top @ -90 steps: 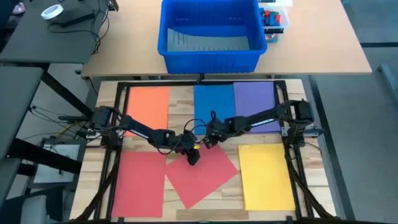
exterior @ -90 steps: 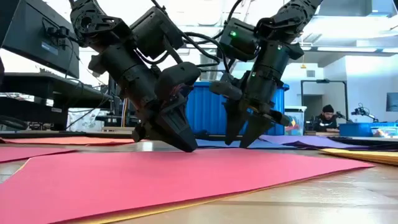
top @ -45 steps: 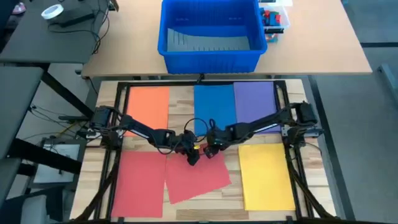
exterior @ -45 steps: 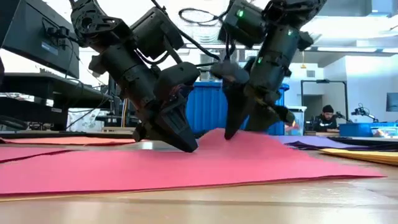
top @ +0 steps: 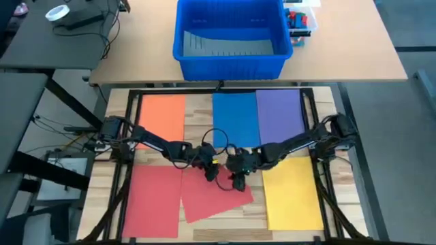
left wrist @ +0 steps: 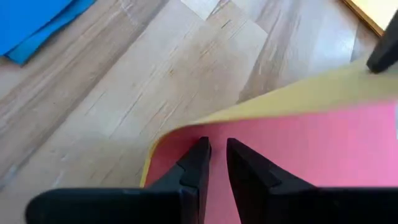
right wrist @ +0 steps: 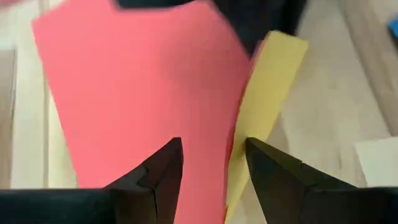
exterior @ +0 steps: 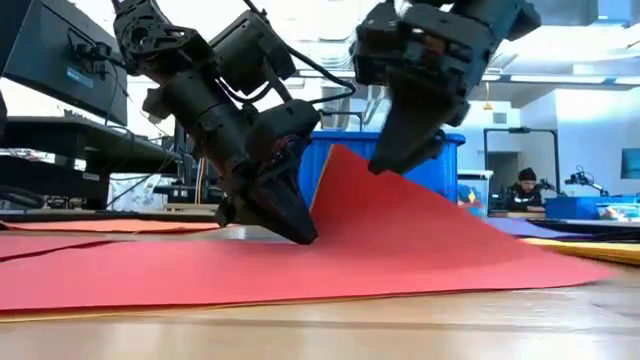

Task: Organize paper
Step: Stack the red paper on top of the other red paper

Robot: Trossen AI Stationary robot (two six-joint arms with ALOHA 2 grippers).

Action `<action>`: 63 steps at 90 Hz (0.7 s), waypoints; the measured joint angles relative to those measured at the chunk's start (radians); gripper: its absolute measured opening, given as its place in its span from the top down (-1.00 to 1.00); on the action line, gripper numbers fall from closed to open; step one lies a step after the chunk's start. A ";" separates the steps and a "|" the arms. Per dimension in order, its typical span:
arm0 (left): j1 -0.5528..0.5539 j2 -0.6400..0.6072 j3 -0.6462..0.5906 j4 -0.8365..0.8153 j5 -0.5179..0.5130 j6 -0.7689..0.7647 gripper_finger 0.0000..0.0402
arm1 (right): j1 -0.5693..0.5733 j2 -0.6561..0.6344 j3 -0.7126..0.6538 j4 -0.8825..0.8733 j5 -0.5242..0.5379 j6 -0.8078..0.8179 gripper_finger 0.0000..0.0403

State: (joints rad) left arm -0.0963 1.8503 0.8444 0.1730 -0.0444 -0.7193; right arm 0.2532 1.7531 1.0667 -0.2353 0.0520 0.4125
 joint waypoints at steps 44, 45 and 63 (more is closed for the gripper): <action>0.000 0.000 0.000 0.002 0.000 0.000 0.79 | 0.010 0.004 0.000 0.038 0.003 -0.004 0.38; 0.000 0.000 0.000 0.002 0.000 0.000 0.79 | 0.010 0.004 0.000 0.044 0.003 -0.003 0.38; 0.000 0.000 0.000 0.002 -0.001 0.001 0.79 | 0.028 0.022 0.000 0.107 -0.002 -0.001 0.38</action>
State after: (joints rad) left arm -0.0963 1.8503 0.8444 0.1749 -0.0452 -0.7187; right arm 0.2811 1.7751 1.0668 -0.1283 0.0497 0.4118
